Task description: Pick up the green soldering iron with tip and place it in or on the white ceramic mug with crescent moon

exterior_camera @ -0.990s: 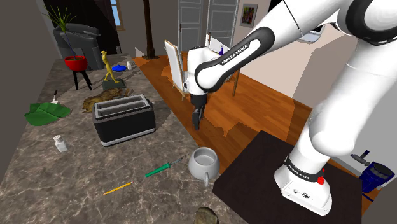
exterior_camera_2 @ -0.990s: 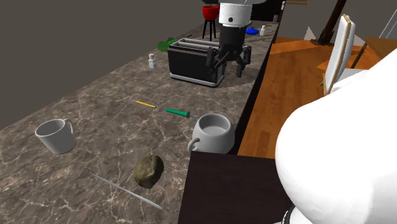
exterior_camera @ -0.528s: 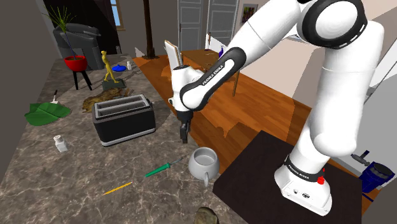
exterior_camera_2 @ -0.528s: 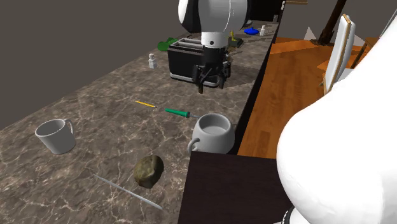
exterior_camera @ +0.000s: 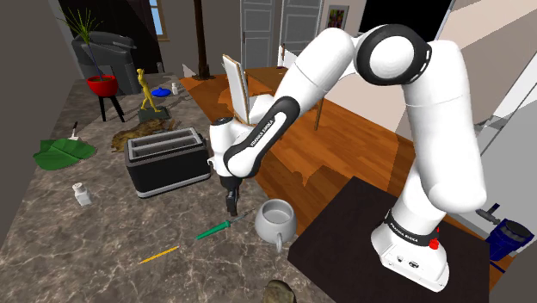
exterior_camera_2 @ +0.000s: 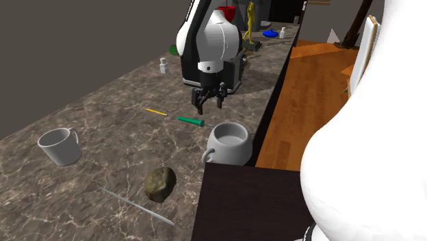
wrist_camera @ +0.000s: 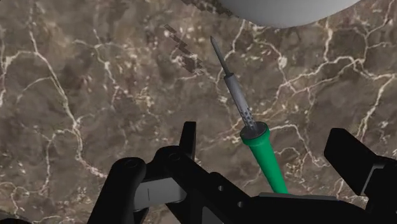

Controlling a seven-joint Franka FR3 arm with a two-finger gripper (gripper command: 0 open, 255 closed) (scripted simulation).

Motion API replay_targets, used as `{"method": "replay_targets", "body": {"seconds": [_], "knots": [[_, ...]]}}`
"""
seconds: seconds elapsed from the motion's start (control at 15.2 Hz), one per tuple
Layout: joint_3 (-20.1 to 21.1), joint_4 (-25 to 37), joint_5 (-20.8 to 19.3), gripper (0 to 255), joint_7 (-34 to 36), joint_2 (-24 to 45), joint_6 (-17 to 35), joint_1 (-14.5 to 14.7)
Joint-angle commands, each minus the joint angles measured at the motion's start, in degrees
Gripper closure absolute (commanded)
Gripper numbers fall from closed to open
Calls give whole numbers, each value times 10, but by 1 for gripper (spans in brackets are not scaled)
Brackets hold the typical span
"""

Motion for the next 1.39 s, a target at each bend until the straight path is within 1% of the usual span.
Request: {"method": "replay_targets", "body": {"seconds": [0.0,0.13,0.59,1.12,1.19,1.32], "knots": [[1,32,-11,0,-1,39,5,13],[0,61,-19,0,-2,72,7,24],[-8,66,-27,0,3,115,44,32],[-8,67,-27,0,3,119,47,33],[-8,67,-27,255,3,119,47,33],[-8,67,-27,255,3,119,47,33]]}}
